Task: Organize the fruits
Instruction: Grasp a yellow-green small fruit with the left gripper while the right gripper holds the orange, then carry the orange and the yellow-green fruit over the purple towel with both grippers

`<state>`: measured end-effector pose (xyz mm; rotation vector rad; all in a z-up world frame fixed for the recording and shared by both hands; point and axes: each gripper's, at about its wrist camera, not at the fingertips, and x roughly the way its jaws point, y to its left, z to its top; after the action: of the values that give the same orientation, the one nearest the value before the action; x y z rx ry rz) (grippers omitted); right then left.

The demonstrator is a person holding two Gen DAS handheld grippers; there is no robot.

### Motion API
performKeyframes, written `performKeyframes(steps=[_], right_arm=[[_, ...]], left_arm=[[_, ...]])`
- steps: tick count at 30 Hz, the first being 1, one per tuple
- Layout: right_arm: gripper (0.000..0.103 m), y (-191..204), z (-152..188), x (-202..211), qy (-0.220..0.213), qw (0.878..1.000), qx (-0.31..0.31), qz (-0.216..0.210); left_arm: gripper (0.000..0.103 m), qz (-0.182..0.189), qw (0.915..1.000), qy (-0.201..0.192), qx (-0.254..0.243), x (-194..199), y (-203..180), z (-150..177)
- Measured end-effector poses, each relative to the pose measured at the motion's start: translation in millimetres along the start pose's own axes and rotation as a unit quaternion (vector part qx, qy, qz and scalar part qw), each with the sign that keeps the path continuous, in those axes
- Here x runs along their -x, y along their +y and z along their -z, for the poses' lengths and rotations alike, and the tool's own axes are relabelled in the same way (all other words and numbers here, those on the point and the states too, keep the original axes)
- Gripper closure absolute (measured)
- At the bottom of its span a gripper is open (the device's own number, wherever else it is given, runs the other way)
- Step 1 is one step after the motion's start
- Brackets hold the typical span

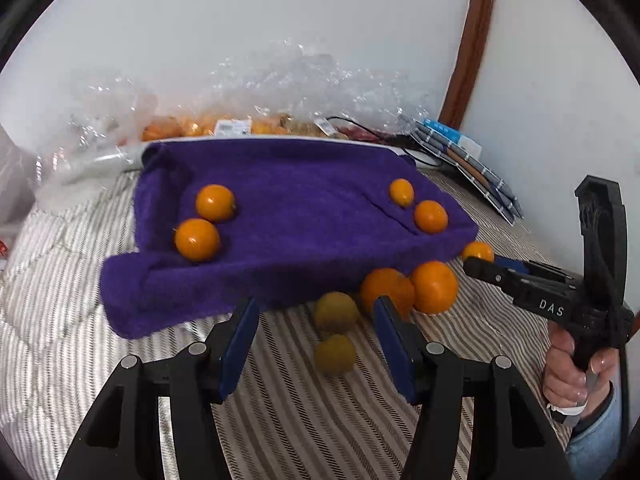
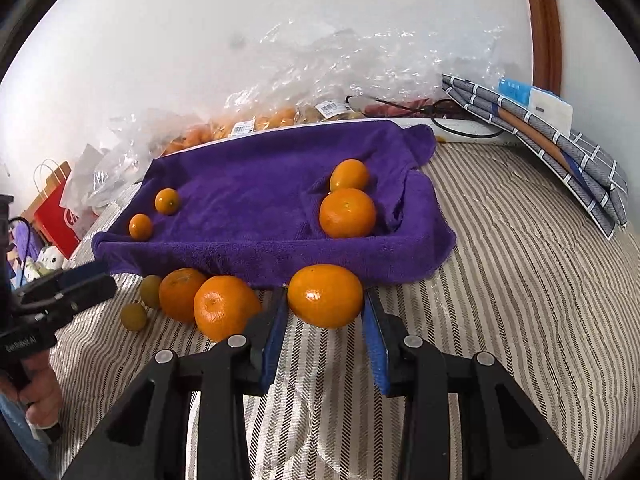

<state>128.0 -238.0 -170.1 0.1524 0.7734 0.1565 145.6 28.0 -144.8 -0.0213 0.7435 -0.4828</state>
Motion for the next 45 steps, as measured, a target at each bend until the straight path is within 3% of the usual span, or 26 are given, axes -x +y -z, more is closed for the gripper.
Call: performKeyframes(steps=[6, 11, 14, 15, 19, 24, 28, 39, 45], right_arm=[[0.066, -6, 0, 0, 0.000, 1.000, -0.015, -0.001], [0.066, -7, 1, 1, -0.001, 1.000, -0.020, -0.003], [0.066, -10, 1, 0, 0.001, 1.000, -0.027, -0.005], [0.066, -10, 0, 0, 0.001, 1.000, -0.028, -0.006], [0.066, -11, 0, 0, 0.002, 0.999, -0.032, -0.011], [0.066, -10, 0, 1, -0.004, 0.999, -0.030, -0.012], [0.066, -9, 1, 3, -0.008, 0.999, -0.029, -0.014], [0.066, -5, -1, 7, -0.021, 0.999, -0.022, -0.033], [0.066, -1, -1, 3, -0.008, 0.999, -0.021, -0.030]], left_arm=[[0.050, 0.007, 0.9996, 0.022, -0.014, -9, -7, 4], [0.060, 0.014, 0.9991, 0.038, -0.009, -15, -7, 4], [0.071, 0.018, 0.9984, 0.052, -0.015, -19, -9, 6], [0.080, 0.020, 0.9980, 0.057, -0.018, -20, -9, 7], [0.080, 0.029, 0.9973, 0.064, -0.019, -21, -9, 9], [0.079, 0.019, 0.9993, 0.030, -0.014, -9, -5, 6], [0.079, 0.016, 0.9996, 0.003, 0.025, -1, 10, 0], [0.080, -0.019, 0.9908, -0.075, 0.111, 25, 48, -9], [0.080, -0.014, 0.9891, -0.077, 0.124, 25, 53, -11]])
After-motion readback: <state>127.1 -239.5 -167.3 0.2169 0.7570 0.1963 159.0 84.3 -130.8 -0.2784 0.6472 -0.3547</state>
